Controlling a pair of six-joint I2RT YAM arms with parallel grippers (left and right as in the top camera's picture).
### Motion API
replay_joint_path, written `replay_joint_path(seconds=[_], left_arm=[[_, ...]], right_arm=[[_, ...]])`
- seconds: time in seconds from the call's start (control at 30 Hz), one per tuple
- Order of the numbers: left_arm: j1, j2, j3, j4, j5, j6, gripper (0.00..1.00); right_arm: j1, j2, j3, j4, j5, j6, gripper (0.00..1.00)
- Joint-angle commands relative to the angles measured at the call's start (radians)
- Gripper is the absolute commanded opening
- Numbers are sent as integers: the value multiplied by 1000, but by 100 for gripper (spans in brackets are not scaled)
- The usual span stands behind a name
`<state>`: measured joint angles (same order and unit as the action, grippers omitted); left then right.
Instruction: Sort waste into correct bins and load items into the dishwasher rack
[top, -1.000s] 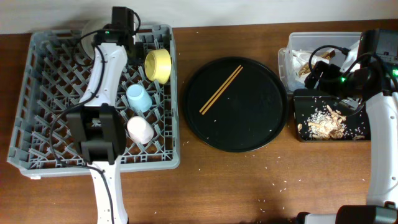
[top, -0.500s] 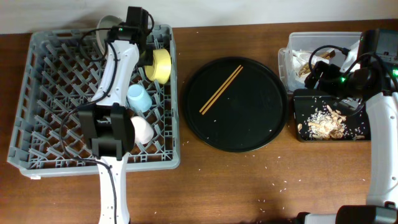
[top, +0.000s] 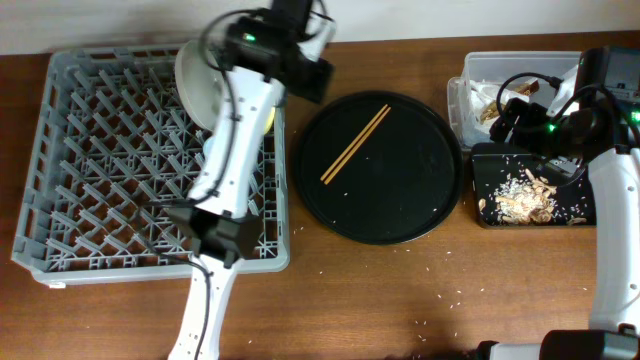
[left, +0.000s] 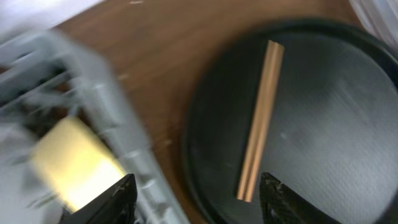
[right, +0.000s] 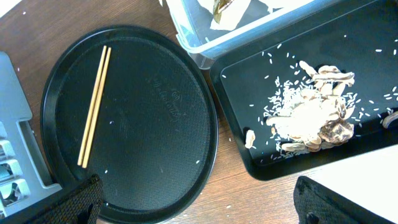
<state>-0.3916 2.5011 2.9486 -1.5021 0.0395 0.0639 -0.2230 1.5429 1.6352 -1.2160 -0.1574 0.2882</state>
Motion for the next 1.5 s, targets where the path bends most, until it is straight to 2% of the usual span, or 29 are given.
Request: replay_joint_path(seconds=[0.0,0.23,0.5,0.93,1.03,1.07,1.13,1.3,1.37,1.47], left_arm=[[-76,111,-21,2,43,138,63],[-124,314,-21,37,43,276,62],[-124,379,-22,149,43,302,63],[-153,444,-22,142,43,301,62],[-169,446,-22,137,42,301,53],[-169,446,-22,136,43,301,40],[-169,446,-22,139,42,301,1],[-167,423,61,89,43,217,0],[-148,354,185,3,39,167,0],[-107,166,190,-76,11,29,0]], right_arm=[[-4,3,-1,0,12,8,98],[-4,3,-1,0,12,8,98],[-4,3,-1,0,12,8,99],[-4,3,-1,0,12,8,98],[-4,3,-1,0,12,8,98],[-4,3,-1,0,12,8,98],[-4,3,-1,0,12,8,98],[-4,3,-1,0,12,8,98],[-4,3,-1,0,12,8,98],[-4,3,-1,0,12,8,99]])
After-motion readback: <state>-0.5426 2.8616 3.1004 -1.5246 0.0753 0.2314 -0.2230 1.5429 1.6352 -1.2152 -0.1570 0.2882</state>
